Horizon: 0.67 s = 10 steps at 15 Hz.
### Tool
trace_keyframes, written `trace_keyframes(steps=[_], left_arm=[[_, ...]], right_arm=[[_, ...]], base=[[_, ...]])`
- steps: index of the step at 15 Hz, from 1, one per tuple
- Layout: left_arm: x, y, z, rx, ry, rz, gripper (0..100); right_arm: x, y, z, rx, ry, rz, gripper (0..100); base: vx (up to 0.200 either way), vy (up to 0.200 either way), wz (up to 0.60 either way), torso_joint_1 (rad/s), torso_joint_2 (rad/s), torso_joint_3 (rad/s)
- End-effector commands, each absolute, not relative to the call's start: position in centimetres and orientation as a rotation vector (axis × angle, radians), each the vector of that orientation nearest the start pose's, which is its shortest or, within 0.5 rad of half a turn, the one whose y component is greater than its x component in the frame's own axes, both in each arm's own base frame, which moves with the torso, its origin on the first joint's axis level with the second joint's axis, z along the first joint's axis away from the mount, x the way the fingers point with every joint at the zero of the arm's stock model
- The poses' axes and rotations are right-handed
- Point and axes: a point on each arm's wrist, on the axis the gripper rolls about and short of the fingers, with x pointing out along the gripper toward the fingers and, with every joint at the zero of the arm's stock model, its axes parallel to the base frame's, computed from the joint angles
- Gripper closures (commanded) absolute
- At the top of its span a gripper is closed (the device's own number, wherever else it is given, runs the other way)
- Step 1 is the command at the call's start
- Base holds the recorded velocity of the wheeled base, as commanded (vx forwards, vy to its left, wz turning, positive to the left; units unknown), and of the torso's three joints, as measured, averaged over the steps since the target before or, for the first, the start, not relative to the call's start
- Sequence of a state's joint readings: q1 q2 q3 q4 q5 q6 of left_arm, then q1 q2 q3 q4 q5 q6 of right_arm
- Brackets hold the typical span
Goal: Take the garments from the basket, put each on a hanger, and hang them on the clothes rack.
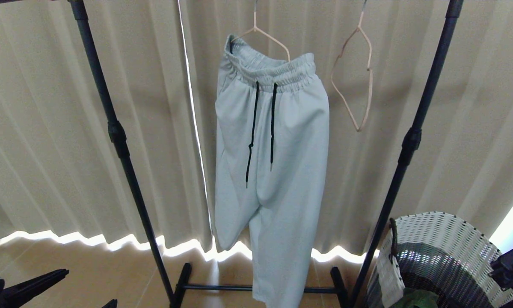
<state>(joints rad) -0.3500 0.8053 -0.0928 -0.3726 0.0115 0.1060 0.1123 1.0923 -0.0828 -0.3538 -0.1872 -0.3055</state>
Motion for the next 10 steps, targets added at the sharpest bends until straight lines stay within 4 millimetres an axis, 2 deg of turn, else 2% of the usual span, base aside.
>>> trace_keyframes(steps=[1,2,6,10], left_arm=[[6.6,-2.4,12.5,0.165,0.317,-0.352,0],[6.6,-2.4,12.5,0.165,0.317,-0.352,0],[6.7,-2.4,12.8,0.147,0.308,-0.344,0],[7.0,-2.2,13.9,0.132,0.268,-0.309,0]], right_arm=[[10.5,0.8,8.9,-0.411,0.718,0.044,0],[10.5,0.8,8.8,-0.411,0.723,0.045,0],[10.0,0.7,8.6,-0.411,0.724,0.041,0],[10.7,0.6,9.1,-0.483,0.714,0.052,0]], base=[[-0.2,0.0,0.0,-0.002,0.0,-0.007],[-0.2,0.0,0.0,0.007,0.0,0.002],[0.0,0.0,0.0,0.0,0.0,0.0],[0.0,0.0,0.0,0.0,0.0,0.0]])
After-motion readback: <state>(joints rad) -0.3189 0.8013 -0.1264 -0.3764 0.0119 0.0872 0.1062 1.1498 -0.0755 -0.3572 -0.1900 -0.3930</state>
